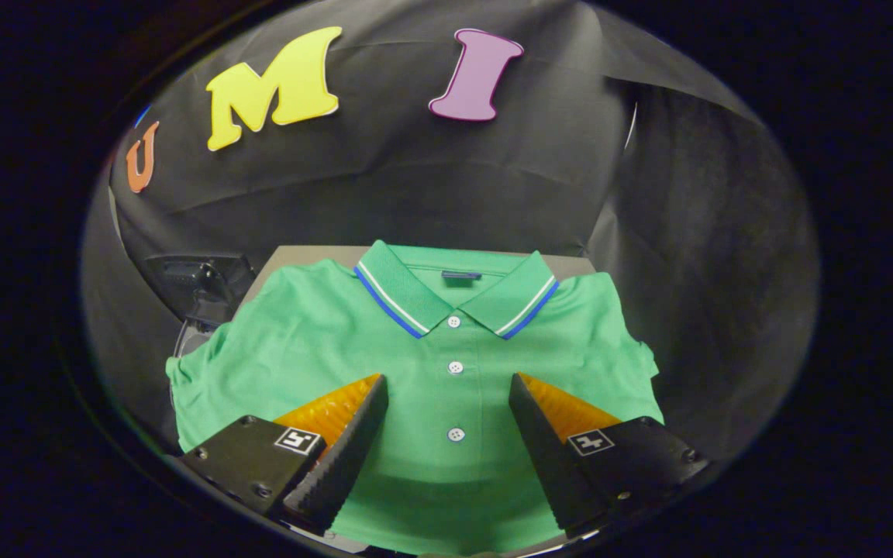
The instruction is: Put the clothes into the washing machine and then close the washing machine lid.
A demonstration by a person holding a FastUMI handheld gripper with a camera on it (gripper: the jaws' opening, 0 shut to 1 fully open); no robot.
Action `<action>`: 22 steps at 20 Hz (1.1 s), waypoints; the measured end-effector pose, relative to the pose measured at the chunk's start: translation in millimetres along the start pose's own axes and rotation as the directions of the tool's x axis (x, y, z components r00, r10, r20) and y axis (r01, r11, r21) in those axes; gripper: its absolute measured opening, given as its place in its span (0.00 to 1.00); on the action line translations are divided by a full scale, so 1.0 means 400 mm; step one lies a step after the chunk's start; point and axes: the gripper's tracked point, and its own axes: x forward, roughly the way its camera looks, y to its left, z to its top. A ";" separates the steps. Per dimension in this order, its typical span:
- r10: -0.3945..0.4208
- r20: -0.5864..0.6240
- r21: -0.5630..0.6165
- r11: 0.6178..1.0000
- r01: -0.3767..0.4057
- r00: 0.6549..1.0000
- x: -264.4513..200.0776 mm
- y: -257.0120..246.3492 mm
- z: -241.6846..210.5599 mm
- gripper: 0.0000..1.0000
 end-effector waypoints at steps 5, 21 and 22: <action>0.013 -0.102 0.026 1.000 -0.010 0.995 0.001 0.012 -0.013 1.00; 0.085 -0.064 0.047 0.996 -0.082 0.994 0.003 0.076 -0.009 0.12; 0.092 -0.047 0.053 0.995 -0.089 0.995 0.001 0.073 -0.009 0.11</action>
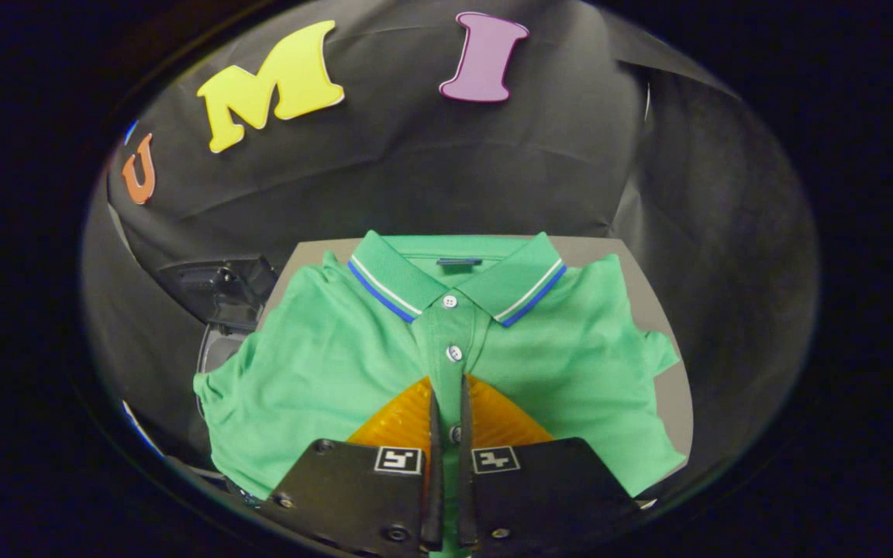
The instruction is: Put the clothes into the washing machine and then close the washing machine lid.
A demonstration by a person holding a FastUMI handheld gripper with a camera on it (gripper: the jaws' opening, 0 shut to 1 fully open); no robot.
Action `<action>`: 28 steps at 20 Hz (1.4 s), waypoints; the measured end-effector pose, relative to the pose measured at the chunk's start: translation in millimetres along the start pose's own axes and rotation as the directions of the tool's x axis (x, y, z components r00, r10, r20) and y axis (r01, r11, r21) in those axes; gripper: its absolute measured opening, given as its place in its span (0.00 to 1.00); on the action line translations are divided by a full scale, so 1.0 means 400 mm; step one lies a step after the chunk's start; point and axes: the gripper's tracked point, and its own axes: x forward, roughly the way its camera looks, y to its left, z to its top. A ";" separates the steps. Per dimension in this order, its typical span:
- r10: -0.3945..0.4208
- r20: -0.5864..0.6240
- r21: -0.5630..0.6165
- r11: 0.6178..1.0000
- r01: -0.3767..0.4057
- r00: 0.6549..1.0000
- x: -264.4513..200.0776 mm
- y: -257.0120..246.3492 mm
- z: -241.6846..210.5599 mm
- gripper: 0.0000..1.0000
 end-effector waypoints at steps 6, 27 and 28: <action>0.080 0.092 0.095 0.992 -0.088 0.993 -0.026 0.006 0.001 0.06; 0.358 0.456 0.004 0.915 -0.404 0.815 -0.506 0.377 0.097 0.06; 0.369 0.461 -0.007 0.911 -0.413 0.807 -0.523 0.405 0.097 0.06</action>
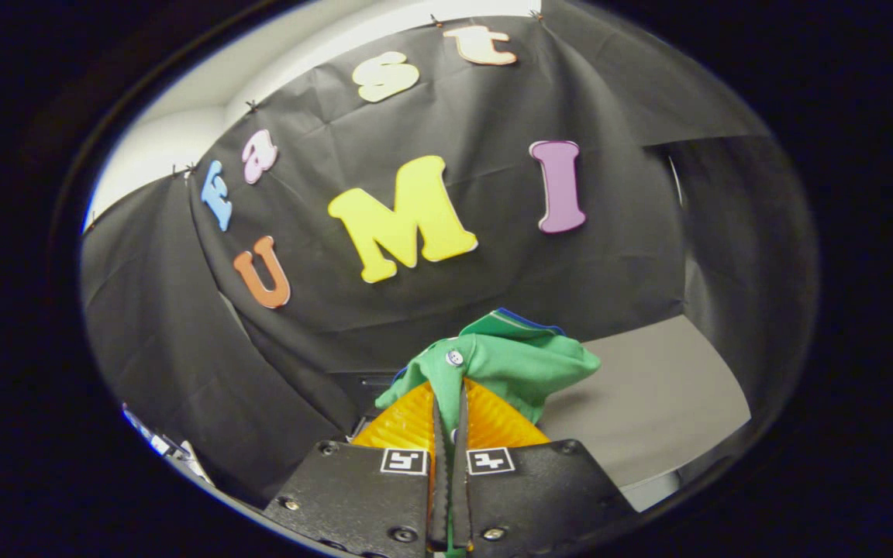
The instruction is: Put the clothes into the washing machine and then close the washing machine lid.
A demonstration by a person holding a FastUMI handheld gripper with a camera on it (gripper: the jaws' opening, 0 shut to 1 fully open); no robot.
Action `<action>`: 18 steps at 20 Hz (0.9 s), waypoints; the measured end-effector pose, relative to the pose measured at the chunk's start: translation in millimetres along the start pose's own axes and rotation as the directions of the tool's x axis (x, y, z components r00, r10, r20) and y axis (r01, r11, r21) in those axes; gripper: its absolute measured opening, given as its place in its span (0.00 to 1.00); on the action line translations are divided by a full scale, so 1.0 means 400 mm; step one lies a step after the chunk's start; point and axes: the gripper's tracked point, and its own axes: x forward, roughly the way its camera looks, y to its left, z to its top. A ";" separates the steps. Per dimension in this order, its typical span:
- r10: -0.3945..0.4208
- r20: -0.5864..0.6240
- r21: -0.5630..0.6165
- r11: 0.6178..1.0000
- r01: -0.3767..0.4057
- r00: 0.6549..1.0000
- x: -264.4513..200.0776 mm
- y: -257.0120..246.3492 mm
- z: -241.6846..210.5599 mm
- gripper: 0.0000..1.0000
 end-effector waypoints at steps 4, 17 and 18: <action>0.030 0.016 -0.054 0.998 -0.029 0.999 -0.003 0.116 0.002 0.06; 0.087 -0.064 -0.137 0.986 -0.095 0.994 0.153 0.399 -0.136 0.06; 0.089 -0.073 -0.135 0.986 -0.099 0.993 0.174 0.412 -0.154 0.06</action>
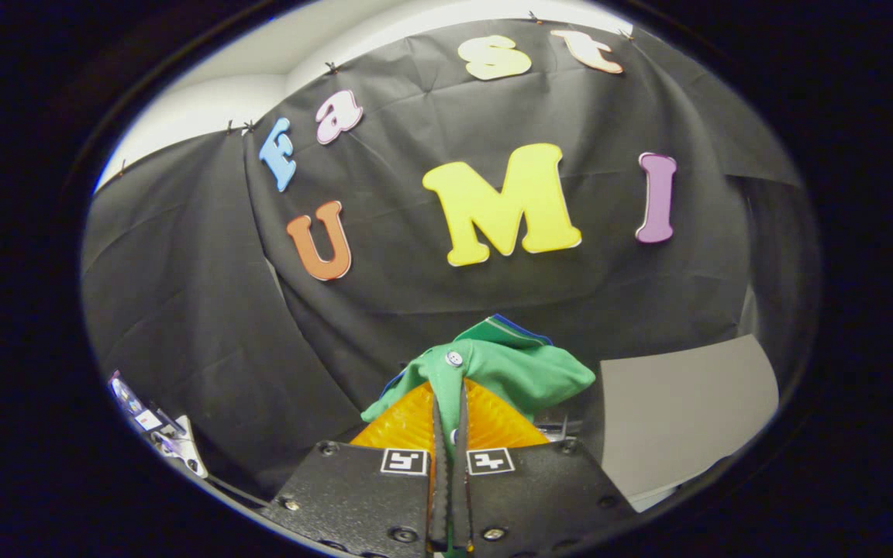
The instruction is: Put the clothes into the washing machine and then close the washing machine lid.
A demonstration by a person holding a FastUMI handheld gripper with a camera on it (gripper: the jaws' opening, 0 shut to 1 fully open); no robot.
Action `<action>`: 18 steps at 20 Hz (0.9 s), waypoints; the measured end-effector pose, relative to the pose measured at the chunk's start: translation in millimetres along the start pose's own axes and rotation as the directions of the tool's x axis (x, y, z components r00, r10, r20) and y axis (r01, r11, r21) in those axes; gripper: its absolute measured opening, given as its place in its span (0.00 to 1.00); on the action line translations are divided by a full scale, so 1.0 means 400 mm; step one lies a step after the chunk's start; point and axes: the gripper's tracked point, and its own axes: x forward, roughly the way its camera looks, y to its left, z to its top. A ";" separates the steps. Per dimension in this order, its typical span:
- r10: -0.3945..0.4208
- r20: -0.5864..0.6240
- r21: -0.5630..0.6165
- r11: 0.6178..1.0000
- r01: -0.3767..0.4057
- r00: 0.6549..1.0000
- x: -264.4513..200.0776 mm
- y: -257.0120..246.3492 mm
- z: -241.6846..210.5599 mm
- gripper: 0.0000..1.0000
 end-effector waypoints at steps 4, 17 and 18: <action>0.012 -0.054 0.009 1.000 -0.012 0.998 0.108 0.029 -0.075 0.06; -0.031 -0.266 0.030 0.999 0.041 0.963 0.450 -0.035 -0.383 0.06; -0.038 -0.285 0.029 0.998 0.048 0.958 0.468 -0.045 -0.410 0.06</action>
